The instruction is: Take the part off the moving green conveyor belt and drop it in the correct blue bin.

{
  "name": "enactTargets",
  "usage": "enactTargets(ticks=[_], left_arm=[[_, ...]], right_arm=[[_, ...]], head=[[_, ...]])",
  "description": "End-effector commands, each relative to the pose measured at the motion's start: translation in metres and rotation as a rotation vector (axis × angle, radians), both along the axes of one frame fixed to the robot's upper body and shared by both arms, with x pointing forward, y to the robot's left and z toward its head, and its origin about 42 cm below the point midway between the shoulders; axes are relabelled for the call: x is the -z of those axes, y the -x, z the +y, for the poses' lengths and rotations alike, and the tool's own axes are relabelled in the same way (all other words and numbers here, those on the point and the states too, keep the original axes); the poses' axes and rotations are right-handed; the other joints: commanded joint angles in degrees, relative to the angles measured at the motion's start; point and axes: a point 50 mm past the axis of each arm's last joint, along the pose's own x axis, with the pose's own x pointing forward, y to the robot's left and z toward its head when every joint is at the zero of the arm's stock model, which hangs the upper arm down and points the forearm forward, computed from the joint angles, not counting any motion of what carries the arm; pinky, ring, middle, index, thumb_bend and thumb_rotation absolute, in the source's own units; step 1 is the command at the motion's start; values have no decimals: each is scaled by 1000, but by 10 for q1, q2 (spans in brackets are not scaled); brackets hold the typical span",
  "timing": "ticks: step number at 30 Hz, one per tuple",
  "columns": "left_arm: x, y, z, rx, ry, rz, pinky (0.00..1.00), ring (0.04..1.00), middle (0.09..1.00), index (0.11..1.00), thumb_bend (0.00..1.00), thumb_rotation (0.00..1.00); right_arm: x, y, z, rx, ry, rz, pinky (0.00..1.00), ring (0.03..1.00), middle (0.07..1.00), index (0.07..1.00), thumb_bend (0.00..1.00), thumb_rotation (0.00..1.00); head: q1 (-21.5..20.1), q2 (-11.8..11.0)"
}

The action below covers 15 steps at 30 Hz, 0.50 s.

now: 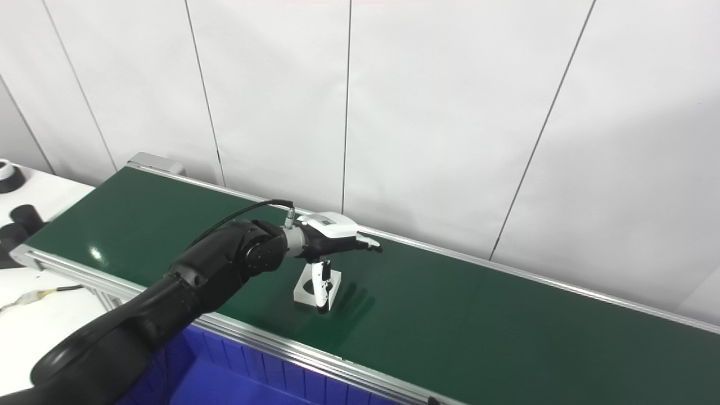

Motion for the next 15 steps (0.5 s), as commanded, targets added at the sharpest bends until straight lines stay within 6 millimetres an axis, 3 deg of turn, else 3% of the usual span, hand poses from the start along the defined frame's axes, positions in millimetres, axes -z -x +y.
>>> enactTargets(ticks=[1, 5, 12, 15], left_arm=[[-29, -10, -9, 12, 6, -60, 709, 872, 932, 934, 1000, 116], [-19, -8, -10, -4, -64, -94, 760, 871, 926, 933, 1000, 177], [-1, -5, -8, -18, -130, -117, 881, 912, 931, 940, 1000, 181], [10, -3, -11, -12, -130, -164, 887, 908, 920, 933, 1000, 196]], right_arm=[[-12, -2, 4, 0, -21, -79, 952, 943, 967, 961, 874, 1000], [-13, -2, 5, -1, -20, -81, 954, 946, 971, 962, 867, 1000], [-17, 1, 11, 0, -25, -93, 947, 938, 967, 955, 860, 1000], [-19, 2, 13, 0, -26, -99, 949, 937, 967, 955, 852, 1000]], head=[[-1, 1], [-3, 2], [-17, 9], [-23, 11]])
